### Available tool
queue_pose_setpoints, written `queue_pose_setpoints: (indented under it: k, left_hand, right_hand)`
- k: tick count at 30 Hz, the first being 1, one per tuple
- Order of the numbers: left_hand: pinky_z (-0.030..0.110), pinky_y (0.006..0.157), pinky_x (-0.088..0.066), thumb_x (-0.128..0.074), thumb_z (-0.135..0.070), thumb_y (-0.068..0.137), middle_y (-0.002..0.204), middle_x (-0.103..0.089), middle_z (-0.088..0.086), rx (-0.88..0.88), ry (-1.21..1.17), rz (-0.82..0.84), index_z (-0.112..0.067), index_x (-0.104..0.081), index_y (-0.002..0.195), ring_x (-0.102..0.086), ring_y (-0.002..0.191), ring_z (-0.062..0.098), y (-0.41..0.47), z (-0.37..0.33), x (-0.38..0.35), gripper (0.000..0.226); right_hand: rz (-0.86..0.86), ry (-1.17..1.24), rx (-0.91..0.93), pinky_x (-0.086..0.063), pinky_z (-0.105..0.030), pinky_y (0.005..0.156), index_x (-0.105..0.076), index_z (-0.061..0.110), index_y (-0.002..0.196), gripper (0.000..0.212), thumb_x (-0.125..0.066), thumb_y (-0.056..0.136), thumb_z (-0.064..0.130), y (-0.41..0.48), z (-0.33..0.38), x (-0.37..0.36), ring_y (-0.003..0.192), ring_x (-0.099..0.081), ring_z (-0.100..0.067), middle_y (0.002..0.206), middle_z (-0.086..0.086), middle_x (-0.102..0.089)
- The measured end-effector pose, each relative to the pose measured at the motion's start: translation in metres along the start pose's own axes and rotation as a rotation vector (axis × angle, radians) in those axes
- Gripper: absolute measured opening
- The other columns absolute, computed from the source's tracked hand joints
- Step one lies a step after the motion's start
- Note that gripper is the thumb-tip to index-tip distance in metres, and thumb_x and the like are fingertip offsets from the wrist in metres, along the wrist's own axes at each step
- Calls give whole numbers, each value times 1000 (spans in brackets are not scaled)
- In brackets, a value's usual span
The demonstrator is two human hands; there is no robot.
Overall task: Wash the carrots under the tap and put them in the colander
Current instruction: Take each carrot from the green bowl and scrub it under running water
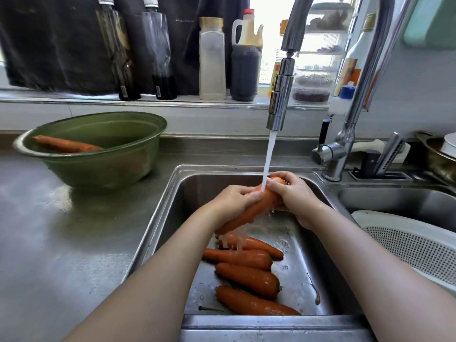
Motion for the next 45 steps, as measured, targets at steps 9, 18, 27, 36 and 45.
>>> queue_pose_setpoints:
  k: [9, 18, 27, 36, 45]
  left_hand:
    - [37, 91, -60, -60, -30, 104, 113, -76, 1, 55, 13, 157, -35, -59, 142, -75, 99, 18, -4, 8, -2, 38]
    - [38, 92, -61, -59, -37, 104, 114, -75, 6, 39, 14, 124, -35, -60, 141, -75, 99, 21, -1, 6, -1, 37]
    - [31, 73, -64, -60, -59, 96, 103, -77, 4, 4, -8, -46, -28, -70, 129, -75, 88, 22, -3, 0, 0, 46]
    - [44, 91, -62, -72, -36, 96, 112, -75, 3, 19, 44, 78, -32, -64, 135, -75, 98, 25, -3, 5, -5, 40]
    - [43, 100, -57, -55, -21, 106, 119, -73, 2, 31, 3, 169, -37, -59, 139, -71, 109, 23, -2, 9, -7, 37]
  right_hand:
    - [2, 17, 9, -64, -50, 84, -68, 26, 117, 28, -78, 92, 32, 3, -2, 3, 106, -71, -33, 122, -12, -68]
    - [-14, 7, 27, -64, -48, 83, -67, 26, 121, 32, -78, 91, 34, 4, 1, 4, 105, -71, -32, 122, -11, -68]
    - [8, -22, 63, -65, -43, 75, -67, 28, 115, 24, -76, 92, 26, 1, 6, -6, 101, -73, -30, 117, -10, -70]
    - [0, -58, 64, -64, -49, 83, -65, 28, 119, 27, -75, 94, 25, -4, 9, -3, 104, -69, -30, 119, -8, -64]
    - [-18, 26, 25, -64, -49, 81, -67, 25, 117, 25, -76, 93, 29, 1, 3, 5, 106, -69, -33, 121, -11, -66]
Point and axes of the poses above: each hand's wrist, its own y-axis towards the middle knuckle, its own x-axis out of the back of the hand, z = x × y, the point moved 9 cm from there along y, towards the middle knuckle
